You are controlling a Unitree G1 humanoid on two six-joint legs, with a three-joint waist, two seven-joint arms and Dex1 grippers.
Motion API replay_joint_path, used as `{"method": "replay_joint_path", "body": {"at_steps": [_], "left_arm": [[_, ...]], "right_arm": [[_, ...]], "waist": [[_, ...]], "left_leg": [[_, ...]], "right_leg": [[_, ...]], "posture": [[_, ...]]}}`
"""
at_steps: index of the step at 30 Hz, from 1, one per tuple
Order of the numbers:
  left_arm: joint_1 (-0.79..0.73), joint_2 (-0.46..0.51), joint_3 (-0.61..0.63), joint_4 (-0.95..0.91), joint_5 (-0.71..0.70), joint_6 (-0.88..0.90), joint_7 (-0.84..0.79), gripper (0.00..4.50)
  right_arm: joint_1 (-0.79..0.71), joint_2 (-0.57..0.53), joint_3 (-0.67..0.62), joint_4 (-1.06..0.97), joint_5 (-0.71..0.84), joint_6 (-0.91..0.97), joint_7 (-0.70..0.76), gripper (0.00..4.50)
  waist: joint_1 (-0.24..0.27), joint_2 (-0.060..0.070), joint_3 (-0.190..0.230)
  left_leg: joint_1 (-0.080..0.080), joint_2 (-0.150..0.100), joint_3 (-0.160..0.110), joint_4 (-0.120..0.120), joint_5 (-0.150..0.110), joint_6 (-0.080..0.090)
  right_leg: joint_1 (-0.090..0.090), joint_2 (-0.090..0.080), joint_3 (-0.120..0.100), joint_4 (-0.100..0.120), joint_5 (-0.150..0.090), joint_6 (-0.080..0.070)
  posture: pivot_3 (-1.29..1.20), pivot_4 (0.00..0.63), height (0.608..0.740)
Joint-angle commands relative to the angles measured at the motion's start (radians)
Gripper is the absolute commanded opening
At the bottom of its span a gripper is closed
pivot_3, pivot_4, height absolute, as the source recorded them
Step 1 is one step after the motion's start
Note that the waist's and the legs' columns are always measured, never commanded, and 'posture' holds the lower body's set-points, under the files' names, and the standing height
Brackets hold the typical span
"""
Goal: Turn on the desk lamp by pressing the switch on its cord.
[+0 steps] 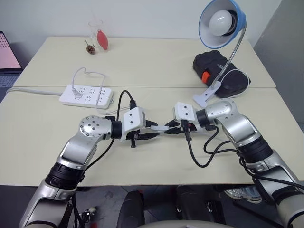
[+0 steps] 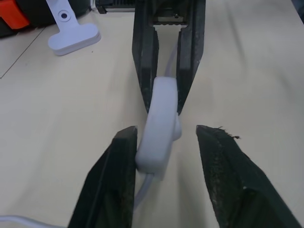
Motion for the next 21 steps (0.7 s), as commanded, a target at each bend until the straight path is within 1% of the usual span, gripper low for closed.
{"method": "replay_joint_path", "body": {"at_steps": [1, 4, 11, 16, 18, 19, 21], "left_arm": [[-0.019, 0.003, 0.007, 0.001, 0.011, -0.032, -0.009, 0.78], [-0.021, 0.0, 0.01, 0.006, 0.017, -0.04, -0.011, 0.62], [-0.021, -0.007, 0.012, 0.005, 0.029, -0.049, -0.015, 0.56], [-0.01, -0.009, 0.014, -0.001, 0.01, -0.084, -0.047, 0.56], [-0.007, -0.007, 0.016, 0.006, 0.012, -0.087, -0.049, 1.24], [-0.006, -0.004, 0.016, 0.01, 0.015, -0.101, -0.055, 1.31], [-0.006, -0.002, 0.019, 0.02, 0.028, -0.132, -0.051, 1.73]], "right_arm": [[-0.025, 0.002, -0.011, -0.047, 0.013, -0.014, 0.001, 0.38], [-0.025, 0.003, -0.012, -0.049, 0.013, -0.015, 0.002, 0.38], [-0.026, 0.004, -0.012, -0.055, 0.014, -0.014, 0.006, 0.38], [-0.026, 0.006, -0.011, -0.055, 0.014, -0.017, 0.008, 0.38], [-0.025, 0.007, -0.011, -0.054, 0.013, -0.019, 0.008, 0.38], [-0.026, 0.008, -0.011, -0.052, 0.013, -0.021, 0.008, 0.38], [-0.027, 0.009, -0.011, -0.047, 0.011, -0.025, 0.008, 0.38]], "waist": [[0.0, 0.0, 0.0], [0.0, 0.0, 0.0], [0.0, 0.0, 0.0], [0.0, 0.0, 0.0], [0.0, 0.0, 0.0], [0.0, 0.0, 0.0], [0.0, 0.0, 0.0]], "left_leg": [[0.0, 0.0, 0.0, 0.0, 0.0, 0.0], [0.0, 0.0, 0.0, 0.0, 0.0, 0.0], [0.0, 0.0, 0.0, 0.0, 0.0, 0.0], [0.0, 0.0, 0.0, 0.0, 0.0, 0.0], [0.0, 0.0, 0.0, 0.0, 0.0, 0.0], [0.0, 0.0, 0.0, 0.0, 0.0, 0.0], [0.0, 0.0, 0.0, 0.0, 0.0, 0.0]], "right_leg": [[0.0, 0.0, 0.0, 0.0, 0.0, 0.0], [0.0, 0.0, 0.0, 0.0, 0.0, 0.0], [0.0, 0.0, 0.0, 0.0, 0.0, 0.0], [0.0, 0.0, 0.0, 0.0, 0.0, 0.0], [0.0, 0.0, 0.0, 0.0, 0.0, 0.0], [0.0, 0.0, 0.0, 0.0, 0.0, 0.0], [0.0, 0.0, 0.0, 0.0, 0.0, 0.0]], "posture": [[0.0, 0.15, 0.74], [0.0, 0.15, 0.74], [0.0, 0.15, 0.74], [0.0, 0.15, 0.74], [0.0, 0.15, 0.74], [0.0, 0.15, 0.74], [0.0, 0.15, 0.74]]}}
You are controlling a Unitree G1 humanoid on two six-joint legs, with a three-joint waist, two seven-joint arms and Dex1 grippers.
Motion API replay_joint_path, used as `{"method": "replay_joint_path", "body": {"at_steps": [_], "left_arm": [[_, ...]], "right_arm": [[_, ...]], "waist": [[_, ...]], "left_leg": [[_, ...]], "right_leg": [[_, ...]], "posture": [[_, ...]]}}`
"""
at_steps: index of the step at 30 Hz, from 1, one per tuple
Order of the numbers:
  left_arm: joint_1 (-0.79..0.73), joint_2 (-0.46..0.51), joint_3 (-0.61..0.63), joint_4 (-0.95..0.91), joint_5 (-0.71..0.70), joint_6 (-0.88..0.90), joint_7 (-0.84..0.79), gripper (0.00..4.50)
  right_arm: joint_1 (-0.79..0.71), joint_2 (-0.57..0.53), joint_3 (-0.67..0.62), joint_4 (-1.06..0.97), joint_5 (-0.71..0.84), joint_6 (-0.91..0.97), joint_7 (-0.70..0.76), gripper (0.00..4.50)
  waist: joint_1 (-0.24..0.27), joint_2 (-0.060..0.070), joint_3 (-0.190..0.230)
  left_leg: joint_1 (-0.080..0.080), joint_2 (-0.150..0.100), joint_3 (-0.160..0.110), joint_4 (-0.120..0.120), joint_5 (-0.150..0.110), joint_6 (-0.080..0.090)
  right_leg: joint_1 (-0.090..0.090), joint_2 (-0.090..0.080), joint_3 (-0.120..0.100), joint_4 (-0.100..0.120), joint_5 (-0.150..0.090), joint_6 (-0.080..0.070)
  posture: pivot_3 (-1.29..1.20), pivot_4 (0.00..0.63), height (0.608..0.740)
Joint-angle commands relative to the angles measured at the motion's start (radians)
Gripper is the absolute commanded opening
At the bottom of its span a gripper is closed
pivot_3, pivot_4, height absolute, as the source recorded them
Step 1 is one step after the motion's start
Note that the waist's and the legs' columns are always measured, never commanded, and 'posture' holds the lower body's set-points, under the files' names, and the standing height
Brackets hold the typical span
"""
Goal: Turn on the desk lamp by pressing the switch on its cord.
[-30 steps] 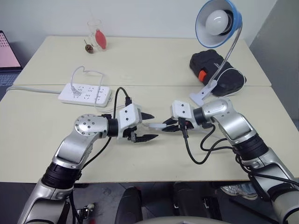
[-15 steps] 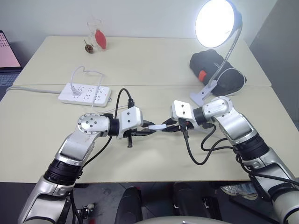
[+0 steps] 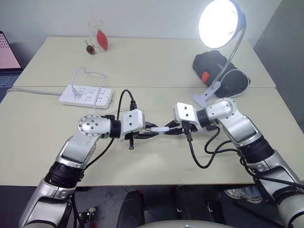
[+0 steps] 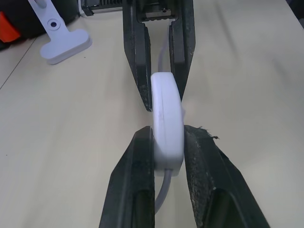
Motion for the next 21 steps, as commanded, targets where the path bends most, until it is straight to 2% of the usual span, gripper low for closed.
{"method": "replay_joint_path", "body": {"at_steps": [1, 3, 8, 13, 16, 21], "left_arm": [[0.0, 0.0, 0.018, 0.004, 0.01, -0.068, 0.006, 1.86], [0.002, 0.005, 0.02, 0.011, 0.018, -0.088, 0.011, 2.39], [0.038, 0.031, 0.062, -0.032, -0.014, -0.065, 0.021, 3.35], [0.149, 0.114, 0.191, -0.12, -0.066, -0.036, 0.026, 4.49], [0.22, 0.156, 0.273, -0.147, -0.11, 0.007, 0.029, 4.5], [0.347, 0.174, 0.37, -0.207, -0.136, 0.044, 0.078, 4.5]], "right_arm": [[-0.028, 0.006, -0.012, -0.027, 0.01, -0.018, -0.006, 0.38], [-0.033, 0.01, -0.01, -0.016, 0.007, -0.025, -0.007, 0.38], [-0.051, 0.021, -0.001, 0.034, -0.01, -0.062, -0.013, 0.38], [-0.105, 0.045, 0.002, 0.217, -0.066, -0.166, -0.058, 0.38], [-0.149, 0.076, -0.001, 0.341, -0.101, -0.232, -0.109, 0.38], [-0.187, 0.116, 0.01, 0.51, -0.147, -0.317, -0.153, 0.38]], "waist": [[0.0, 0.0, 0.0], [0.001, 0.0, 0.0], [-0.002, 0.0, 0.0], [-0.002, 0.0, 0.0], [-0.008, 0.0, 0.0], [-0.005, 0.0, 0.0]], "left_leg": [[0.0, 0.0, 0.0, 0.0, 0.0, 0.0], [0.0, 0.0, 0.0, 0.0, 0.0, 0.0], [0.0, 0.0, 0.0, 0.0, 0.0, 0.0], [0.0, 0.0, 0.0, 0.0, 0.0, 0.0], [0.0, 0.0, 0.0, 0.0, 0.0, 0.0], [0.0, 0.001, 0.0, -0.001, 0.0, 0.0]], "right_leg": [[0.0, 0.0, 0.0, 0.0, 0.0, 0.0], [0.0, 0.0, 0.0, 0.0, 0.0, 0.0], [0.0, 0.0, 0.0, 0.0, 0.0, 0.0], [0.0, 0.0, 0.0, 0.0, 0.0, 0.0], [0.0, 0.0, 0.0, 0.0, 0.0, 0.0], [0.0, 0.0, 0.0, 0.0, 0.0, -0.001]], "posture": [[0.0, 0.15, 0.74], [0.0, 0.15, 0.74], [0.0, 0.15, 0.74], [0.0, 0.15, 0.74], [0.0, 0.15, 0.74], [0.0, 0.15, 0.74]]}}
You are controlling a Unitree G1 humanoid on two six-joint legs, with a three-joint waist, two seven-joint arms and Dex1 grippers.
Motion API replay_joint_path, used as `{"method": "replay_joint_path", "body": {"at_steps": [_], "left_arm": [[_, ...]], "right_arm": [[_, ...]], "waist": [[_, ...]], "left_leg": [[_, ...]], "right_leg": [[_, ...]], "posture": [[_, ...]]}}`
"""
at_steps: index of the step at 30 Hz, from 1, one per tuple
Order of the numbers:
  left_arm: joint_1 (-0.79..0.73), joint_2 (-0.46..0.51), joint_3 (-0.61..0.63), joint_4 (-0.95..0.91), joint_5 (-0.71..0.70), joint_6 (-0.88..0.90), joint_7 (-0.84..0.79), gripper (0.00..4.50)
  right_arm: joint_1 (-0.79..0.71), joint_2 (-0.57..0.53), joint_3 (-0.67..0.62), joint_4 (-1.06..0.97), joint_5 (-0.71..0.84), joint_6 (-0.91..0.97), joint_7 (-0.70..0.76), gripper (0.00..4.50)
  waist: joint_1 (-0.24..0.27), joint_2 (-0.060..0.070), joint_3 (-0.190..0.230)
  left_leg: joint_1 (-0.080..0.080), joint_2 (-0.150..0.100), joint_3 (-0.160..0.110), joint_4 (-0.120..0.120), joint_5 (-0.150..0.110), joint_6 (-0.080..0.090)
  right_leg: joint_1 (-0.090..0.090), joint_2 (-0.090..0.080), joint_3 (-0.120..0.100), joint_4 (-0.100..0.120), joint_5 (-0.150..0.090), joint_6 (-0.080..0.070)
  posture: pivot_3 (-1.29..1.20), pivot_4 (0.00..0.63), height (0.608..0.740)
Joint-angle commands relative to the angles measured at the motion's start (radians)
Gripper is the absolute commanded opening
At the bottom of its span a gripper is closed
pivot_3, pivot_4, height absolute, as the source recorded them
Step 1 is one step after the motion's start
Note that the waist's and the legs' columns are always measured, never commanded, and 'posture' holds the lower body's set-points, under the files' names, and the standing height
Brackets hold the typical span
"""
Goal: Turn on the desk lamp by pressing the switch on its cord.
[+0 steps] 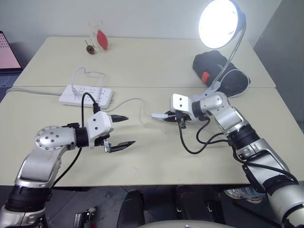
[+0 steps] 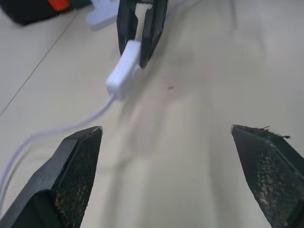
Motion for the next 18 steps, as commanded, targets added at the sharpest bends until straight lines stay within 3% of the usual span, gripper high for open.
{"method": "replay_joint_path", "body": {"at_steps": [1, 6, 7, 14, 18], "left_arm": [[0.075, 0.01, 0.072, -0.085, -0.032, 0.021, 0.038, 4.5], [0.116, 0.002, 0.078, -0.121, -0.038, 0.035, 0.067, 4.5], [0.116, 0.0, 0.079, -0.123, -0.043, 0.039, 0.073, 4.5], [0.079, -0.015, 0.094, -0.125, -0.098, 0.086, 0.104, 4.5], [0.092, -0.002, 0.102, -0.116, -0.096, 0.081, 0.1, 4.5]], "right_arm": [[-0.036, 0.027, -0.005, 0.092, -0.031, -0.073, -0.025, 0.38], [-0.038, 0.04, -0.012, 0.156, -0.048, -0.105, -0.027, 0.38], [-0.036, 0.038, -0.016, 0.158, -0.047, -0.108, -0.026, 1.08], [0.006, -0.02, -0.08, 0.037, 0.023, -0.047, 0.038, 2.7], [0.078, -0.109, -0.138, -0.146, 0.077, 0.028, 0.074, 3.74]], "waist": [[0.003, 0.0, 0.0], [0.009, 0.0, 0.0], [0.009, 0.0, 0.0], [0.008, 0.0, 0.0], [0.009, 0.0, 0.0]], "left_leg": [[0.0, 0.0, 0.0, 0.0, 0.0, 0.0], [-0.001, -0.001, 0.0, 0.0, 0.0, 0.0], [-0.001, 0.0, 0.0, 0.0, 0.0, 0.0], [0.0, 0.0, 0.0, 0.0, 0.0, 0.0], [0.0, 0.0, 0.0, 0.0, 0.0, 0.0]], "right_leg": [[0.0, 0.0, 0.0, 0.0, 0.0, 0.0], [0.0, -0.001, 0.0, -0.001, 0.0, -0.001], [0.0, -0.001, 0.0, 0.0, 0.0, 0.0], [0.0, 0.0, 0.0, 0.0, 0.0, 0.0], [0.0, 0.0, 0.0, 0.0, 0.0, 0.0]], "posture": [[0.0, 0.15, 0.74], [0.0, 0.15, 0.74], [0.0, 0.15, 0.74], [0.0, 0.15, 0.74], [0.0, 0.15, 0.74]]}}
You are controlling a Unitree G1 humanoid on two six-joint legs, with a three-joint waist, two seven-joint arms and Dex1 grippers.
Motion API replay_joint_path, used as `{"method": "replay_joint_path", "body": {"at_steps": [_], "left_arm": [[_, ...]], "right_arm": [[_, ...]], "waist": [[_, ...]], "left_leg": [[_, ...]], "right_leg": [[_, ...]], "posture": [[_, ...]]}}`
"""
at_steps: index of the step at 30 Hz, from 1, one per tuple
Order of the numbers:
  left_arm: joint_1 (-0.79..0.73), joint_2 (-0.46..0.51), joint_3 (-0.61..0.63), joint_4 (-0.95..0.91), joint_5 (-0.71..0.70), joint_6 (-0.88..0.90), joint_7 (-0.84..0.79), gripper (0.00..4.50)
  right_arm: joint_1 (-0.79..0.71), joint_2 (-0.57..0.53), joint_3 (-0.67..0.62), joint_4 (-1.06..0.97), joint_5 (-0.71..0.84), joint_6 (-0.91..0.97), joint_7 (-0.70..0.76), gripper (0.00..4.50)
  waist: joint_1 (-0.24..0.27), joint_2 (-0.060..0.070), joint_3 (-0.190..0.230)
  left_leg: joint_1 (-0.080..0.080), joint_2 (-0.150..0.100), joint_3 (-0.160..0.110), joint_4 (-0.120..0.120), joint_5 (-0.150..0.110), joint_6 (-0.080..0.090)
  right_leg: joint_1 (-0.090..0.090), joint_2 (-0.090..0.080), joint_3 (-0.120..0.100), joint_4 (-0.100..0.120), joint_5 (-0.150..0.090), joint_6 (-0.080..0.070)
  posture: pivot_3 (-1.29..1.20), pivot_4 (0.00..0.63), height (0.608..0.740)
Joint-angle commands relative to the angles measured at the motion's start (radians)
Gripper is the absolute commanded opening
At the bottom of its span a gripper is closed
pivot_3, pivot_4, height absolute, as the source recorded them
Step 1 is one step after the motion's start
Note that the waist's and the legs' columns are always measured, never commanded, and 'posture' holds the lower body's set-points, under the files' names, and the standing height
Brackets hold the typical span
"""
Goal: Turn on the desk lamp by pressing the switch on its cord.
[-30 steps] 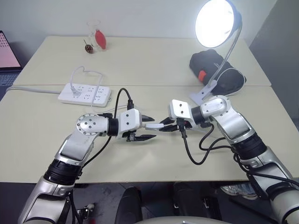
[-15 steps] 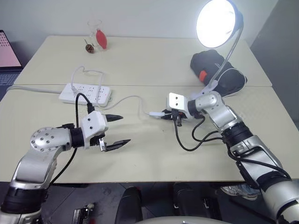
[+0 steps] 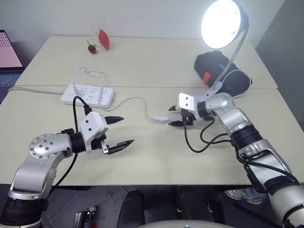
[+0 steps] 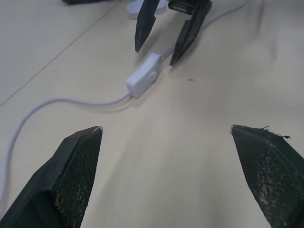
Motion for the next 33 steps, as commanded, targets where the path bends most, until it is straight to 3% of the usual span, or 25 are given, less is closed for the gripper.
{"method": "replay_joint_path", "body": {"at_steps": [1, 3, 8, 15, 21, 33], "left_arm": [[0.018, 0.017, 0.041, -0.02, -0.013, -0.008, 0.002, 4.5], [0.043, 0.015, 0.061, -0.025, -0.02, -0.004, 0.008, 4.5], [0.119, -0.021, 0.105, -0.045, -0.021, 0.013, 0.073, 4.5], [0.192, -0.031, 0.1, -0.11, -0.008, 0.078, 0.144, 4.5], [0.184, -0.05, 0.086, -0.129, -0.019, 0.095, 0.179, 4.5], [0.173, -0.053, 0.083, -0.134, -0.033, 0.123, 0.18, 4.5]], "right_arm": [[0.068, -0.08, -0.081, -0.206, 0.076, 0.073, 0.043, 3.99], [0.132, -0.114, -0.118, -0.323, 0.11, 0.108, 0.035, 4.45], [0.495, -0.149, -0.257, -0.689, 0.229, 0.138, -0.061, 4.48], [0.762, -0.116, -0.32, -0.863, 0.244, 0.114, -0.217, 4.48], [0.809, -0.129, -0.329, -0.881, 0.25, 0.11, -0.258, 4.48], [0.759, -0.163, -0.324, -0.873, 0.284, 0.123, -0.261, 4.48]], "waist": [[0.001, 0.0, 0.0], [0.001, 0.0, 0.0], [0.003, -0.001, -0.001], [-0.003, -0.001, -0.001], [-0.001, -0.002, -0.001], [0.001, -0.002, -0.001]], "left_leg": [[0.0, 0.0, 0.0, 0.0, 0.0, 0.0], [0.0, 0.0, 0.0, -0.001, 0.0, 0.0], [0.0, 0.0, -0.001, -0.002, 0.0, 0.0], [0.002, 0.0, 0.001, 0.0, 0.0, 0.0], [0.003, 0.0, 0.002, 0.001, 0.0, 0.0], [0.001, 0.0, 0.002, -0.001, 0.0, 0.0]], "right_leg": [[0.0, 0.0, 0.0, 0.0, 0.0, 0.0], [0.0, 0.0, 0.0, -0.001, 0.0, 0.0], [0.0, 0.0, -0.001, 0.0, -0.002, -0.002], [0.001, 0.0, 0.002, 0.0, -0.002, -0.003], [0.002, -0.001, 0.002, 0.0, -0.002, -0.004], [0.001, -0.001, 0.001, -0.001, -0.002, -0.002]], "posture": [[0.0, 0.15, 0.74], [0.0, 0.15, 0.74], [0.0, 0.15, 0.74], [0.0, 0.15, 0.74], [0.0, 0.15, 0.74], [0.0, 0.15, 0.74]]}}
